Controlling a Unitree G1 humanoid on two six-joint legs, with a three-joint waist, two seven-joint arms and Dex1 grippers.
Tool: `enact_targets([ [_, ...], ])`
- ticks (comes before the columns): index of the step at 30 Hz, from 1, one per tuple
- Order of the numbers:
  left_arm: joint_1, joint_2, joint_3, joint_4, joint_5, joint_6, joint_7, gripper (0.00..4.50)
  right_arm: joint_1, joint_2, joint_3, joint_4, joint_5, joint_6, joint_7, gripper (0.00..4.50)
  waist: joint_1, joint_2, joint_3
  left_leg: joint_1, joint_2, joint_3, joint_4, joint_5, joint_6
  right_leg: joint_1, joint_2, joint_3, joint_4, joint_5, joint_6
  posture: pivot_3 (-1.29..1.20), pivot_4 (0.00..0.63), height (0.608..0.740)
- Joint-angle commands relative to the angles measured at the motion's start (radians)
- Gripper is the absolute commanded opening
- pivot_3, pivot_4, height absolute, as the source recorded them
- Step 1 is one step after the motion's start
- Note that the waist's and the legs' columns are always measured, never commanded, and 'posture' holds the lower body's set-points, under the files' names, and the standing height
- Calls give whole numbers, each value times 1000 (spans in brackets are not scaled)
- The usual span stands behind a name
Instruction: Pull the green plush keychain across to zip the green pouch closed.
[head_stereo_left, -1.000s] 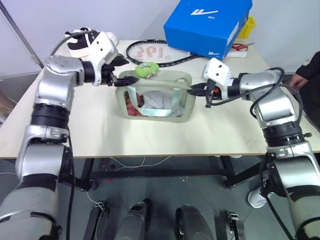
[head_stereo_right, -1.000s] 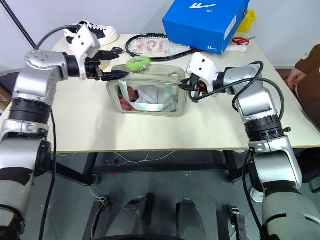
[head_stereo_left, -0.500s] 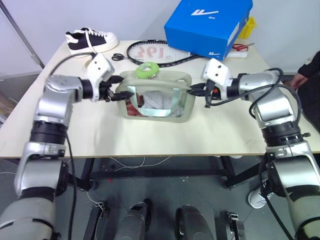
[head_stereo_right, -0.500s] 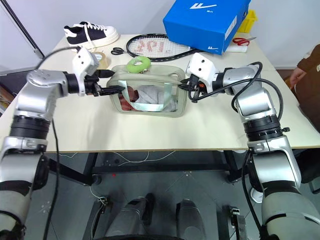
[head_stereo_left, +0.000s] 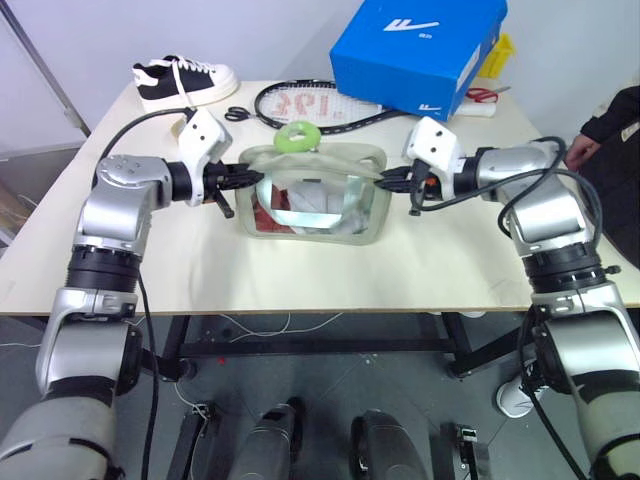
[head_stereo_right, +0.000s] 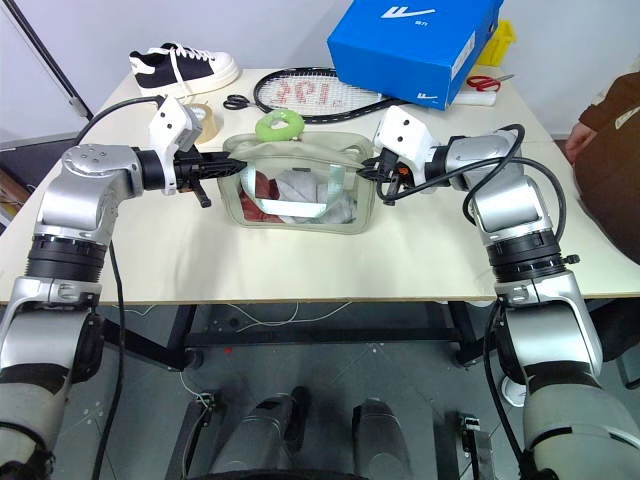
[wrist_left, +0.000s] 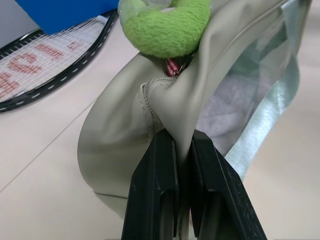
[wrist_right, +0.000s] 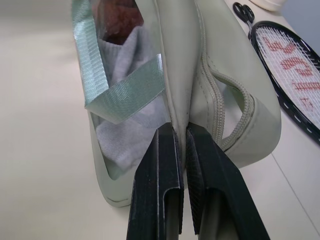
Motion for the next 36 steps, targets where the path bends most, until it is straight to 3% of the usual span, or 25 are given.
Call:
enact_targets([
  [1,-6,9,33,-70,-39,-3,-3,0,-58,7,-19,-9,41,31,28,1460,0,0,0,0,0,0,0,0,0,0,0,0,0,0,0,0,150,740],
  [7,6,10,32,-82,-43,-2,-1,0,-203,-21,-47,53,134,145,174,4226,0,0,0,0,0,0,0,0,0,-1,0,0,0,0,0,0,150,740],
  [8,7,9,31,-86,-44,-2,-1,0,-228,-17,-53,65,160,180,200,4375,0,0,0,0,0,0,0,0,0,-1,0,0,0,0,0,0,150,740],
  [12,6,4,28,-87,-44,-6,1,0,-311,36,-70,138,234,284,234,4375,0,0,0,0,0,0,0,0,0,-1,0,0,0,0,0,0,150,740],
  [15,10,6,27,-91,-46,-10,-6,0,-394,127,-102,287,224,310,110,4375,-3,0,0,0,0,0,0,0,0,-1,0,0,0,0,0,0,150,740],
  [19,12,4,24,-95,-49,-15,-12,0,-522,276,-161,614,189,224,-158,4375,-2,0,0,-1,0,1,-2,1,-1,-4,0,2,3,0,0,0,150,740],
  [25,29,2,25,-123,-64,-8,-16,0,-621,353,-233,895,176,155,-354,4375,4,0,0,-1,-1,1,-3,3,-6,-4,0,2,3,0,0,0,150,740],
  [34,37,6,32,-139,-65,-4,-11,0,-621,408,-172,945,79,133,-268,4375,-4,0,0,-1,0,1,-3,2,-4,-5,1,3,4,0,0,0,150,740],
  [36,38,7,33,-140,-64,-5,-9,0,-623,409,-178,943,77,129,-255,3863,-4,0,0,-1,0,1,-3,2,-4,-5,1,3,4,0,0,0,150,740],
])
